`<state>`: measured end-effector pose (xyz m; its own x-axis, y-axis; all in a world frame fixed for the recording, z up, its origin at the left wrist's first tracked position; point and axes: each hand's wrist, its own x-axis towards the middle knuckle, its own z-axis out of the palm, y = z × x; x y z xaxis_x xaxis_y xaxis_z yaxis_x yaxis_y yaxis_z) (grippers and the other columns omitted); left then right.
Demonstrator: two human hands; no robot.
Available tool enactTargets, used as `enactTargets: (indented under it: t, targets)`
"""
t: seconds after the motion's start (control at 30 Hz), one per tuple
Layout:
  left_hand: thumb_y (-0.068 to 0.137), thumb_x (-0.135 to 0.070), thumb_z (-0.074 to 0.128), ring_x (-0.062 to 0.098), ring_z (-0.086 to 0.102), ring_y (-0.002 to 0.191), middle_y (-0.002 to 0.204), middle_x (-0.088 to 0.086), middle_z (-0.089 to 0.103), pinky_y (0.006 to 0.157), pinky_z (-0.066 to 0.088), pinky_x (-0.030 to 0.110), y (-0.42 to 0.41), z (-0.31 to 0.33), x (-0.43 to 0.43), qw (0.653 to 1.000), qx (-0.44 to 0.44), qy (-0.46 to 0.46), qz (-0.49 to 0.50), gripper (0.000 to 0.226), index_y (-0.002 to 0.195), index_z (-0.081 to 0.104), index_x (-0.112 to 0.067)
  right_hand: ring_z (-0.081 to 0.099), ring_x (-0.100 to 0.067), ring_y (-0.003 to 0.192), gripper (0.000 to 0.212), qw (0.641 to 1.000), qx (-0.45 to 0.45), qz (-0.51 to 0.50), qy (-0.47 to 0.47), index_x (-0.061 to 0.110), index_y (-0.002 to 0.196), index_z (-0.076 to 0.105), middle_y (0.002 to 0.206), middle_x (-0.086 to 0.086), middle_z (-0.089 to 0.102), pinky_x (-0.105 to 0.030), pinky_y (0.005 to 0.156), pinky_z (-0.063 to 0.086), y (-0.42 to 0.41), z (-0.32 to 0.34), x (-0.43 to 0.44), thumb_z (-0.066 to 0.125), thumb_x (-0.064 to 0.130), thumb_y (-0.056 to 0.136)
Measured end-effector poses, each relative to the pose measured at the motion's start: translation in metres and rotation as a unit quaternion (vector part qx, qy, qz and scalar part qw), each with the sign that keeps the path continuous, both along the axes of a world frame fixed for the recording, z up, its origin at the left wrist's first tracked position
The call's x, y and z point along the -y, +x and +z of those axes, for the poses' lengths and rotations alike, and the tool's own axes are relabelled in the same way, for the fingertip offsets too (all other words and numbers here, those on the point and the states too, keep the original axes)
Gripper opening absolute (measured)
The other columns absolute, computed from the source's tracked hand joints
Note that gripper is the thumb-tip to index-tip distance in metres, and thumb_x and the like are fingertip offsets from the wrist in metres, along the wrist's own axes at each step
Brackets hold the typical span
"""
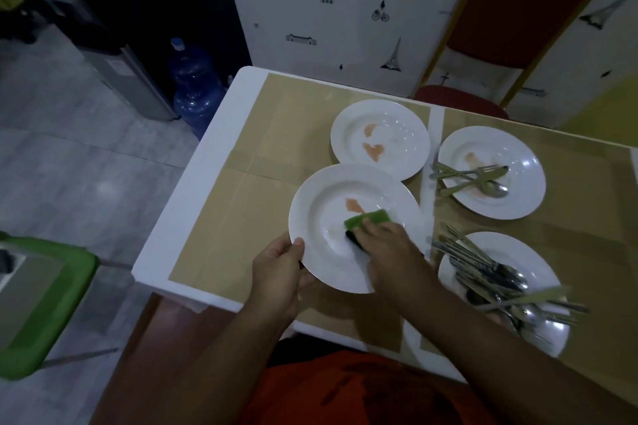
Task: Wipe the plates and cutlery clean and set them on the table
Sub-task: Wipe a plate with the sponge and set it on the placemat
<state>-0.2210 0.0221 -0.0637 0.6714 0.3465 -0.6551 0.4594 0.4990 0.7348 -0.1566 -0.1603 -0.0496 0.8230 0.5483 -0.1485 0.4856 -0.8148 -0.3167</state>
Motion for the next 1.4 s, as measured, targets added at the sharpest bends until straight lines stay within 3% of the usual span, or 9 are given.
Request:
enactTargets:
  t: [0.1,0.2,0.37,0.53,0.6,0.67,0.83,1.13,1.4]
  targets:
    - [0.100,-0.014,0.058,0.024,0.075,0.094,0.105,0.004,0.077,0.068,0.062,0.039,-0.001,0.004,0.003,0.999,0.020,0.013,-0.036,0.023,0.119,0.070,-0.018,0.026,-0.028,0.130,0.061,0.993,-0.033,-0.109,0.007,0.015,0.142,0.033,0.152,-0.008,0.029,-0.035,0.109,0.026,0.013,0.001,-0.002,0.046,0.003,0.084]
    - [0.100,-0.017,0.057,0.026,0.074,0.096,0.106,0.005,0.077,0.070,0.062,0.042,0.005,0.009,0.001,0.996,0.047,0.031,-0.069,0.024,0.120,0.070,-0.018,0.023,-0.025,0.134,0.059,0.989,-0.042,-0.115,0.086,0.017,0.144,0.033,0.155,-0.004,0.025,-0.034,0.113,0.020,0.017,0.008,-0.016,0.048,0.007,0.088]
    - [0.102,-0.018,0.056,0.029,0.074,0.096,0.107,0.010,0.076,0.073,0.060,0.041,0.015,0.013,-0.001,0.995,0.062,0.017,-0.071,0.023,0.118,0.071,-0.015,0.038,-0.019,0.122,0.052,0.984,-0.072,0.054,0.153,0.022,0.139,0.044,0.145,0.003,0.043,-0.027,0.105,0.032,-0.005,0.023,-0.025,0.053,0.015,0.088]
    - [0.101,-0.014,0.057,0.029,0.075,0.092,0.102,0.009,0.077,0.067,0.061,0.040,0.012,0.009,-0.012,0.999,0.039,-0.003,-0.038,0.019,0.112,0.072,-0.015,0.050,-0.022,0.111,0.053,0.994,-0.009,0.048,0.102,0.019,0.129,0.057,0.133,0.002,0.057,-0.034,0.096,0.046,-0.019,0.017,0.011,0.061,0.014,0.076]
    - [0.100,-0.014,0.058,0.028,0.075,0.094,0.103,0.008,0.077,0.068,0.062,0.041,0.010,0.009,-0.010,0.999,0.029,-0.010,-0.040,0.019,0.114,0.071,-0.014,0.041,-0.027,0.127,0.059,0.998,0.023,0.005,0.050,0.014,0.134,0.050,0.139,-0.003,0.051,-0.040,0.110,0.036,-0.012,0.010,0.017,0.060,0.011,0.077]
    - [0.100,-0.013,0.058,0.027,0.074,0.096,0.106,0.008,0.077,0.069,0.062,0.042,0.007,0.008,-0.008,0.998,0.031,-0.016,-0.051,0.022,0.119,0.070,-0.014,0.021,-0.028,0.142,0.060,0.998,0.035,-0.051,0.023,0.008,0.141,0.038,0.148,-0.008,0.039,-0.034,0.118,0.013,0.001,0.004,0.016,0.052,0.006,0.083]
    - [0.101,-0.014,0.056,0.028,0.073,0.099,0.110,0.008,0.076,0.070,0.062,0.041,0.006,0.011,0.005,0.993,0.066,-0.005,-0.102,0.024,0.121,0.070,-0.015,0.004,-0.022,0.146,0.056,0.981,-0.028,-0.137,0.134,0.009,0.145,0.030,0.156,-0.007,0.023,-0.030,0.117,0.000,0.021,0.006,-0.013,0.040,0.000,0.090]
    - [0.101,-0.014,0.055,0.031,0.075,0.091,0.102,0.015,0.077,0.066,0.061,0.039,0.008,0.007,-0.009,0.997,0.039,0.004,-0.062,0.024,0.121,0.068,-0.009,0.032,-0.011,0.137,0.052,0.977,-0.097,0.095,0.162,0.015,0.137,0.046,0.145,0.000,0.044,-0.035,0.115,0.029,-0.028,0.004,0.000,0.057,0.007,0.087]
    - [0.102,-0.015,0.054,0.029,0.074,0.098,0.108,0.012,0.076,0.070,0.061,0.040,0.009,0.011,-0.007,0.993,0.069,0.014,-0.093,0.025,0.123,0.068,-0.013,0.043,-0.039,0.127,0.037,0.989,0.010,0.046,0.141,0.008,0.124,0.060,0.139,-0.023,0.046,-0.049,0.110,0.034,-0.005,0.007,-0.018,0.063,0.015,0.088]
